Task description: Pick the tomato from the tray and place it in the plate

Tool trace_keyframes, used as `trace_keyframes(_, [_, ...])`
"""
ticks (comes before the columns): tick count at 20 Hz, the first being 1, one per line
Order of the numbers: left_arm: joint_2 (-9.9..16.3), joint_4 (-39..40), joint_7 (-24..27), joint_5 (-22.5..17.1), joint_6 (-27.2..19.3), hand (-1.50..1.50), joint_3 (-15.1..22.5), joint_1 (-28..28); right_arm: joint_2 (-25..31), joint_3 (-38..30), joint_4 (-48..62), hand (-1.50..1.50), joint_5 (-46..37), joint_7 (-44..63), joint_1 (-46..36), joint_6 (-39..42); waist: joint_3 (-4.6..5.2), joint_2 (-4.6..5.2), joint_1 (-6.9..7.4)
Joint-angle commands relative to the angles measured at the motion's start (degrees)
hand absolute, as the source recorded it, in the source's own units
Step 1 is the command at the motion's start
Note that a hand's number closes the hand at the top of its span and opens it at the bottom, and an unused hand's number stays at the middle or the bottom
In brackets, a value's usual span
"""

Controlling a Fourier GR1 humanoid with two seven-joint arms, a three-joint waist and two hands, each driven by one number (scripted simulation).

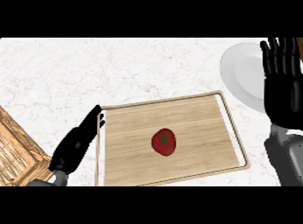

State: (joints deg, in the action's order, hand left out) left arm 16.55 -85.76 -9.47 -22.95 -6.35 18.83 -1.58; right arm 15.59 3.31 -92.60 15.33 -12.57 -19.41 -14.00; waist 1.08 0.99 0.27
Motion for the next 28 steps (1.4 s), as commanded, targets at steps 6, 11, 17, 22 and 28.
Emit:
trace_keyframes(6, [9.4, 2.1, 3.5, 7.7, -6.3, 0.0, -11.1, -6.0, -3.5, 10.0, -0.7, 1.5, -3.6, 11.1, 6.7, -1.7, -1.01, -1.12, -0.38])
trace_keyframes(11, [7.6, 2.0, 2.1, 6.6, -6.7, 0.0, -10.1, -4.7, -7.7, 7.8, 0.6, -1.5, -17.7, 0.5, 17.5, -20.8, -1.15, -1.2, -1.84])
trace_keyframes(17, [7.8, 1.9, -0.1, 7.5, -5.0, 0.0, -10.4, -6.1, -4.9, 22.5, -2.7, -1.5, -29.7, 0.0, 29.7, -18.7, -1.05, -1.21, -0.53])
trace_keyframes(22, [6.3, 5.0, 2.9, 8.6, -3.7, 0.0, -11.3, -6.5, 0.2, 25.0, -7.9, -1.5, -38.7, 14.8, 28.3, -16.2, -1.0, -1.08, -0.42])
trace_keyframes(28, [5.0, 7.2, 1.3, 9.3, -3.4, 0.0, -13.0, -10.4, -2.0, 29.5, -14.9, -1.5, -51.5, 33.9, 24.3, -11.0, -1.01, -1.0, -0.29])
